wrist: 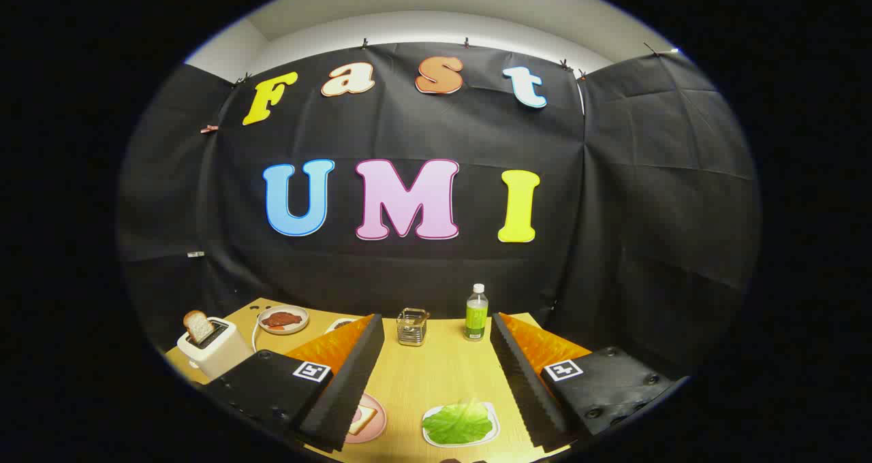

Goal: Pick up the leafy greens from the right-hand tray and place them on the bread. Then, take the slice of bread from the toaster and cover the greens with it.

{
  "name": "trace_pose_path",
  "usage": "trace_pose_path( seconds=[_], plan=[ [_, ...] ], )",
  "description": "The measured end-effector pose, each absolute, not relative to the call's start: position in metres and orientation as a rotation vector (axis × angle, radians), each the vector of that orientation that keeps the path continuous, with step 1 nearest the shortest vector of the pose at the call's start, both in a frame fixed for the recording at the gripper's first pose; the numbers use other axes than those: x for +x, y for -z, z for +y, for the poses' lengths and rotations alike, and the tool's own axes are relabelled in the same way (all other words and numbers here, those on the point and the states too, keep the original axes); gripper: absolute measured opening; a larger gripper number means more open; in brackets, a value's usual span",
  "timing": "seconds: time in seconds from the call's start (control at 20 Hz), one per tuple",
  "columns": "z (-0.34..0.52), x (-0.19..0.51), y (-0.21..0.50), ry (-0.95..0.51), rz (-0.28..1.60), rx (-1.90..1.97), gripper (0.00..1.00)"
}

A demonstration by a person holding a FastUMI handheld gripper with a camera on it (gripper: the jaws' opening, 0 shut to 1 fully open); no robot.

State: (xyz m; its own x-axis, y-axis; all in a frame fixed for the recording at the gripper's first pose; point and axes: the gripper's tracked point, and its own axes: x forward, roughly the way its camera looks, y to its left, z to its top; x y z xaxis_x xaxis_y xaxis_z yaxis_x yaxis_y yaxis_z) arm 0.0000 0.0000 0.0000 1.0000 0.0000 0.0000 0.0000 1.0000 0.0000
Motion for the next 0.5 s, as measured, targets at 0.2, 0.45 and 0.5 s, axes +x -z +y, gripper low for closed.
trace_pose_path(
  seconds=[0.2, 0.45, 0.5],
  plan=[
    [0.001, -0.001, 0.005, -0.020, 0.016, 0.006, 0.98],
    [-0.001, 0.000, 0.017, -0.024, 0.052, 0.010, 0.97],
    [-0.002, 0.001, 0.018, -0.024, 0.055, 0.009, 0.97]
  ],
)
